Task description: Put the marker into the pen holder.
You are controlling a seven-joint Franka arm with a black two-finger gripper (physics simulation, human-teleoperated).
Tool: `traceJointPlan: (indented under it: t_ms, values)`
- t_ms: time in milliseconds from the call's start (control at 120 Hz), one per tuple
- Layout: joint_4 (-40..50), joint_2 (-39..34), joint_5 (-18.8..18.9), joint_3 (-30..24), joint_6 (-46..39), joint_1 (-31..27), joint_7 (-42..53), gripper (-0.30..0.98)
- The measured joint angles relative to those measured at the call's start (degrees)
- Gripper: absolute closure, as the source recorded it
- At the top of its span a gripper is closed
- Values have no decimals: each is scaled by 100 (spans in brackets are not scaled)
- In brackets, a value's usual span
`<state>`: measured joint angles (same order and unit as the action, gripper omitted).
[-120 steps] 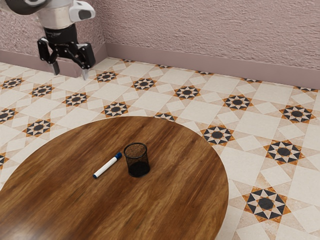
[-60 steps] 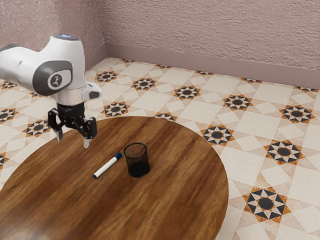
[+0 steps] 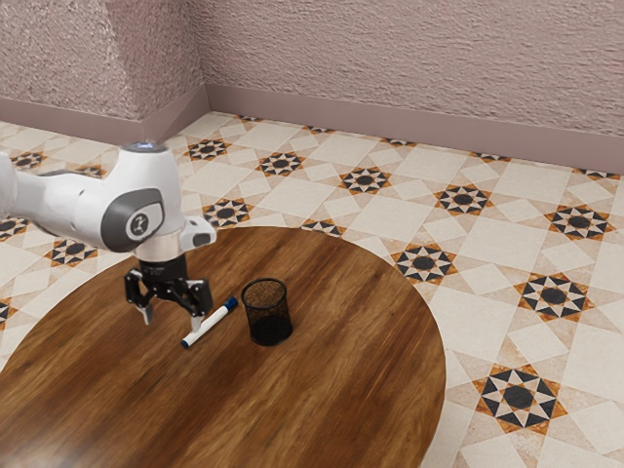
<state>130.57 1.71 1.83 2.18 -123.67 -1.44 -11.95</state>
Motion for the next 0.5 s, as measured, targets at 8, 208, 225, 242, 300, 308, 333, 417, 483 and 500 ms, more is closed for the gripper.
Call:
traceJointPlan:
  t_ms: [8,208,225,242,300,308,333,417,483,500]
  values:
    - [-2,35,3,-2,-36,-11,26,0]
    - [-272,816,34,-117,-693,-66,665,0]
    - [-295,883,36,-118,-747,-66,722,0]
    - [-313,935,38,-119,-802,-68,778,0]
    - [-350,1044,58,-121,-968,-74,963,0]
    - [-359,1056,66,-121,-988,-73,988,0]
    - [-392,1094,89,-121,-1044,-73,1061,0]
    - [-579,1230,137,-118,-1188,-75,1302,0]
    - [-767,1357,151,-114,-1268,-76,1493,0]
    - [-793,1382,153,-114,-1284,-76,1538,0]
